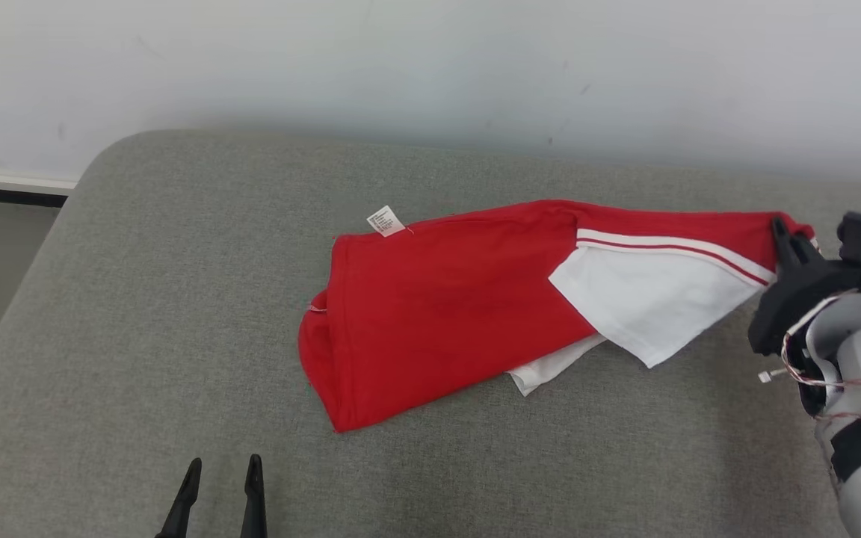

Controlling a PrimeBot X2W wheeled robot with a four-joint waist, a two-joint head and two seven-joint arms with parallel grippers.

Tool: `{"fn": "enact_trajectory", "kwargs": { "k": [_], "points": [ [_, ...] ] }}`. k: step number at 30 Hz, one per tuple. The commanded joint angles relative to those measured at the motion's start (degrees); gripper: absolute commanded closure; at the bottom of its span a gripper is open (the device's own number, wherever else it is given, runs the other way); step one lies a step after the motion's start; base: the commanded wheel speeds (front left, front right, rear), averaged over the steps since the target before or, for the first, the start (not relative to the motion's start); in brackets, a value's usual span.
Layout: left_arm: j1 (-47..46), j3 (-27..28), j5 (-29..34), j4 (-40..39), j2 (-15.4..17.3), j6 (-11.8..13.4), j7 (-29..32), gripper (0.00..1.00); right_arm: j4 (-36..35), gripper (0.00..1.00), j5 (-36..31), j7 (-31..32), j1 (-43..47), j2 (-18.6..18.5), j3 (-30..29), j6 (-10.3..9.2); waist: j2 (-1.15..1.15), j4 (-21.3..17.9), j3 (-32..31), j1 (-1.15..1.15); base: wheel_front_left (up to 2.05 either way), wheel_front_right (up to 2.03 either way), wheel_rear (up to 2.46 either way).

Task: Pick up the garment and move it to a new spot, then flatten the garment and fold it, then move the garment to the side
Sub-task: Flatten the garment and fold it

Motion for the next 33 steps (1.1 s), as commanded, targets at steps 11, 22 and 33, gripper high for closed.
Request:
{"fn": "enact_trajectory", "kwargs": {
  "k": [11,22,33],
  "points": [
    [-0.6,1.1,1.2,0.5,0.0,-0.7,-0.2,0.00,-14.1,1.00,-1.4,3.1,15.4,1.8,-12.4,-0.17,-0.01,-1.3,-0.3,0.00,0.00,0.00,0.00],
    [-0.8,0.9,1.3,0.4,0.0,-1.0,-0.2,0.00,-43.9,1.00,-5.2,15.7,33.8,11.9,-27.1,-0.17,-0.01,-0.5,-0.1,0.00,0.00,0.00,0.00],
    [-0.4,0.8,1.2,0.3,-0.1,-1.3,-0.2,0.00,-54.3,1.00,-0.4,21.0,41.8,13.5,-30.4,-0.16,-0.01,0.8,0.1,0.00,0.00,0.00,0.00]
  ]
}}
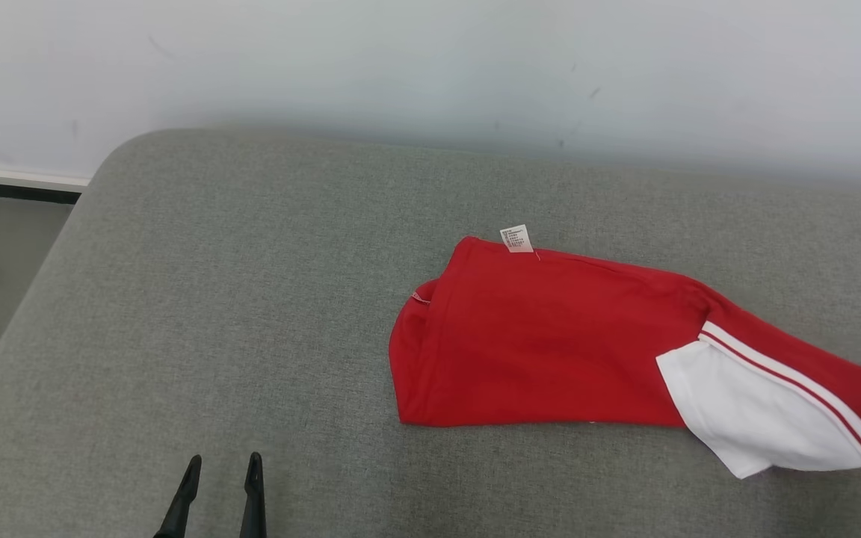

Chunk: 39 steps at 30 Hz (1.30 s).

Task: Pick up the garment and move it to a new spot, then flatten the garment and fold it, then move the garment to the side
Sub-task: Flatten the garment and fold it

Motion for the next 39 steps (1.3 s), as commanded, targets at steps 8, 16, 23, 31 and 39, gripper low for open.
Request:
{"fn": "enact_trajectory", "kwargs": {
  "k": [8,16,23,31,39],
  "points": [
    [-1.1,-0.9,0.0,0.0,-0.1,-0.3,-0.2,0.00,13.5,0.67,-11.3,-3.8,-9.5,0.0,-1.1,-0.15,0.00,0.0,1.3,0.01,0.00,0.00,0.00],
    [-1.1,-1.7,-0.2,0.3,-0.1,0.0,-0.2,0.00,24.8,0.00,-15.1,-7.3,-15.5,0.0,-3.1,-0.15,0.00,1.4,1.1,0.01,0.00,0.00,0.00],
    [0.3,-0.5,-0.4,0.1,-0.1,0.4,-0.2,0.00,28.2,0.00,-12.4,-5.9,-11.5,0.0,-3.0,-0.15,0.00,0.6,-0.2,0.01,0.00,0.00,0.00],
    [0.4,0.3,-0.8,-0.4,-0.1,0.4,-0.2,0.00,25.3,0.00,-7.2,-4.9,-5.3,0.0,1.1,-0.15,0.00,-3.0,-1.4,0.01,0.00,0.00,0.00],
    [1.7,0.8,-1.2,-0.7,-0.1,1.1,-0.2,0.00,14.6,0.00,-6.9,-14.1,0.2,0.1,9.2,-0.15,0.00,-7.1,-3.3,0.01,0.00,0.00,0.00]
  ]
}}
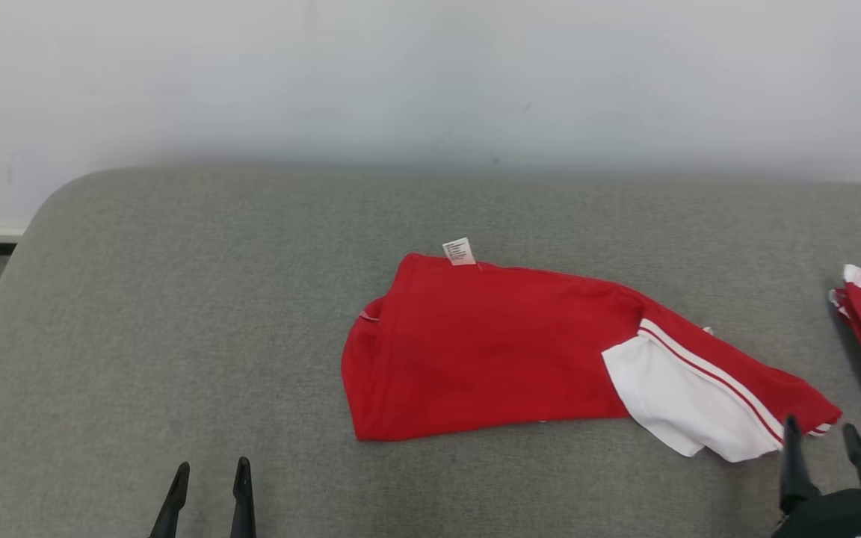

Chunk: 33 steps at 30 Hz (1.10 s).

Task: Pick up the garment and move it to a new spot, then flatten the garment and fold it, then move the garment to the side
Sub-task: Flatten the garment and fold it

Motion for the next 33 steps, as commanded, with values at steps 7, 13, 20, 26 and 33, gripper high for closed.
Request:
{"fn": "enact_trajectory", "kwargs": {
  "k": [7,13,20,26,33],
  "points": [
    [2.0,0.9,-0.6,-0.3,0.0,0.6,-0.2,0.00,-8.6,0.00,-1.1,-9.0,5.6,-0.8,9.2,-0.15,0.00,-3.9,-2.6,0.00,0.00,0.00,0.00],
    [2.2,1.1,-0.7,0.3,0.0,0.4,-0.2,0.00,-9.7,0.00,-1.0,-12.1,8.3,-1.8,13.6,-0.15,0.00,-4.2,-3.2,0.00,0.00,0.00,0.00],
    [2.8,1.3,-0.6,0.6,0.0,0.3,-0.2,0.00,-9.1,0.00,-0.4,-12.3,9.5,-1.3,14.6,-0.15,0.00,-4.1,-3.4,0.00,0.00,0.00,0.00],
    [1.5,0.6,-0.3,1.9,-0.1,-0.4,-0.2,0.00,-8.5,0.00,0.1,-12.5,8.7,-1.1,15.3,-0.15,0.00,-4.8,-3.5,0.00,0.00,0.00,0.00],
    [-6.1,-4.4,-0.5,10.4,1.0,-1.8,0.9,0.00,-8.3,0.00,0.5,-12.0,8.1,-1.0,16.3,-0.15,0.00,-7.3,-2.9,0.00,0.00,0.00,0.00]
  ]
}}
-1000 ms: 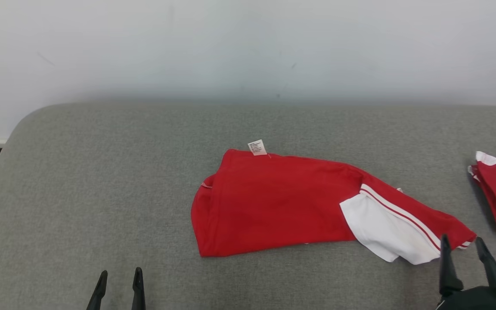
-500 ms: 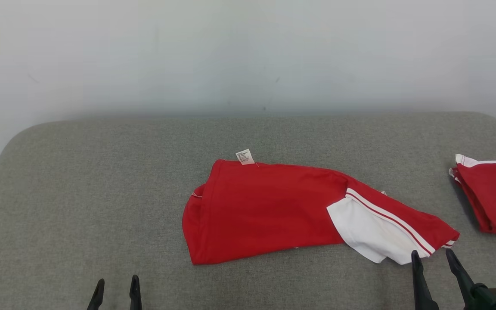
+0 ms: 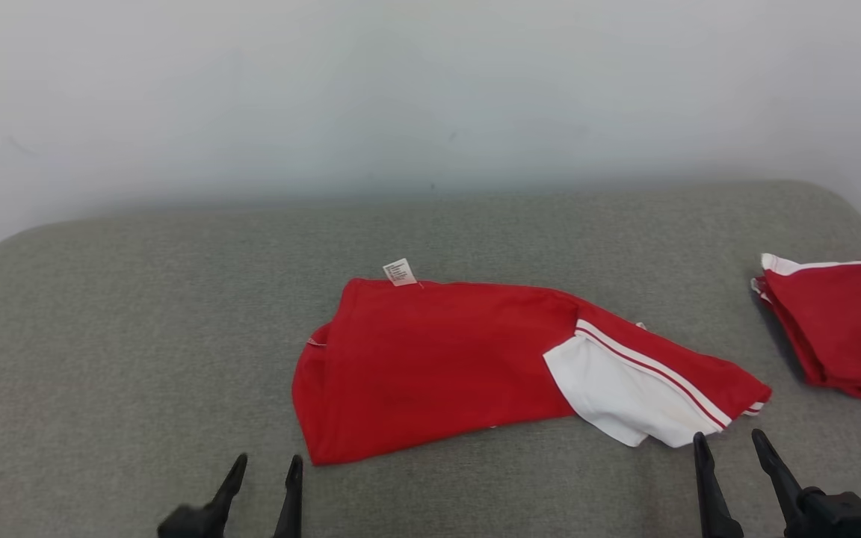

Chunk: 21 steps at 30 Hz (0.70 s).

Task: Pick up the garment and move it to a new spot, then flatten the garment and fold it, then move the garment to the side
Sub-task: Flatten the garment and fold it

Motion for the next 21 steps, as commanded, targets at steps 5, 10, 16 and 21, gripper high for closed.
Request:
{"fn": "enact_trajectory", "kwargs": {
  "k": [5,10,16,21],
  "points": [
    [-9.2,-3.4,-2.5,6.7,1.5,-0.3,5.2,0.00,0.0,0.00,0.5,0.2,-0.7,0.1,0.9,-0.15,0.00,-3.7,1.4,0.00,0.00,0.00,0.00],
    [-16.8,-3.9,-5.0,11.8,2.4,-0.4,11.1,0.00,-0.2,0.00,0.8,-0.1,-1.6,0.2,2.0,-0.15,0.00,-6.8,3.8,0.00,0.00,0.00,0.00],
    [-26.5,-2.3,-6.4,17.5,4.7,0.4,16.7,0.00,-0.1,0.00,1.2,-0.9,-4.1,0.5,4.1,-0.15,0.00,-11.0,8.7,0.00,0.00,0.00,0.00],
    [-31.9,-1.5,-7.3,21.4,6.3,1.0,21.2,0.00,1.2,0.00,1.9,-1.9,-6.0,0.7,6.2,-0.15,0.00,-13.3,11.5,0.00,0.00,0.00,0.00]
  ]
}}
